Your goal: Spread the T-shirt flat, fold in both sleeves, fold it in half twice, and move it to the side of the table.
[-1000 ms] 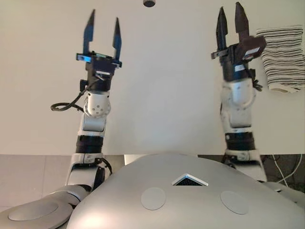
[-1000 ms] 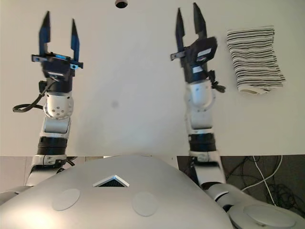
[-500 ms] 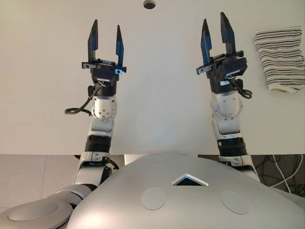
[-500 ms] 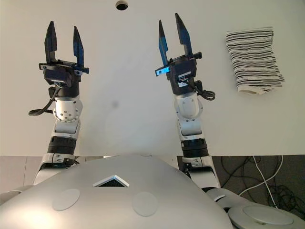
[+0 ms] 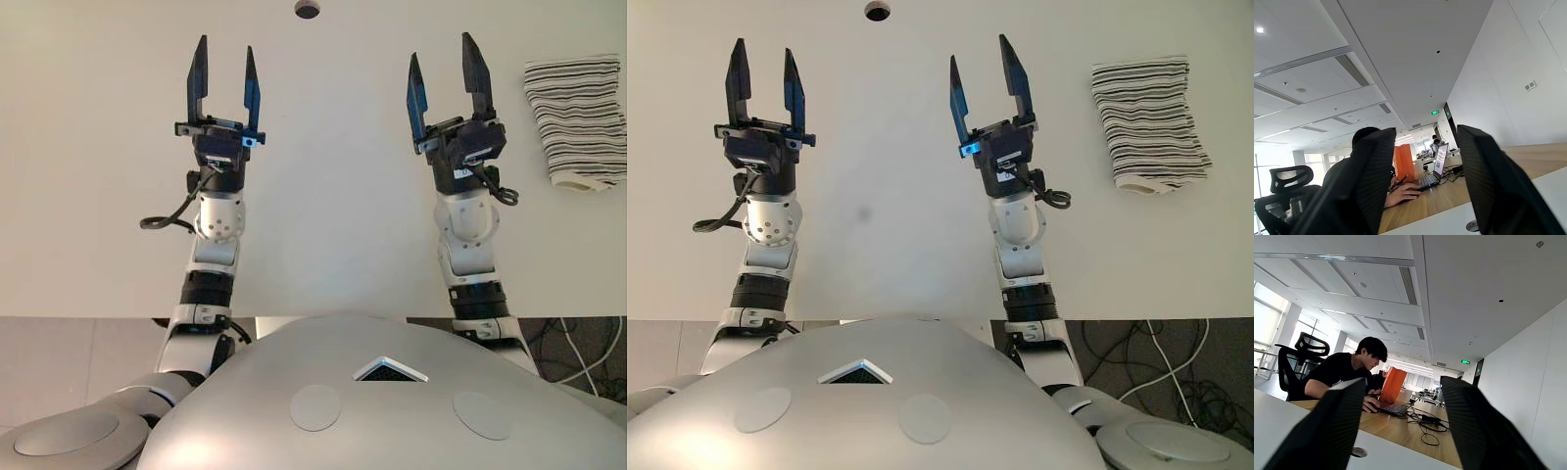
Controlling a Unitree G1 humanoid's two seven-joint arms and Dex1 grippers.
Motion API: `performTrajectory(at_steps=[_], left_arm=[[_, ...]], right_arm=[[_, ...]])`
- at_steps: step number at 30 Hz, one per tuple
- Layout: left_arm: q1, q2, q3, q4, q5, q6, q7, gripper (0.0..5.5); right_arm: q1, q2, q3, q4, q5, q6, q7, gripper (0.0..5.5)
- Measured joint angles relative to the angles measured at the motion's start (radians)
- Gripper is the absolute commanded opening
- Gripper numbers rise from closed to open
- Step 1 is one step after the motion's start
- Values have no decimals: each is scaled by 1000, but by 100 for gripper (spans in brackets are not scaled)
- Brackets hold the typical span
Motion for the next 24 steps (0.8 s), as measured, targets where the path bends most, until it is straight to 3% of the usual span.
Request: performTrajectory(at_steps=[15, 22, 24], left_arm=[[-8, -7, -2, 29, -4, -3, -2, 231], [-11, -6, -1, 59, -45, -5, -25, 341], [-14, -6, 2, 67, -44, -4, -24, 341]], right_arm=[[-36, -6, 3, 98, -13, -55, -4, 290], [-36, -6, 0, 117, -18, -62, -10, 295], [-37, -6, 0, 121, -21, -62, -12, 295]])
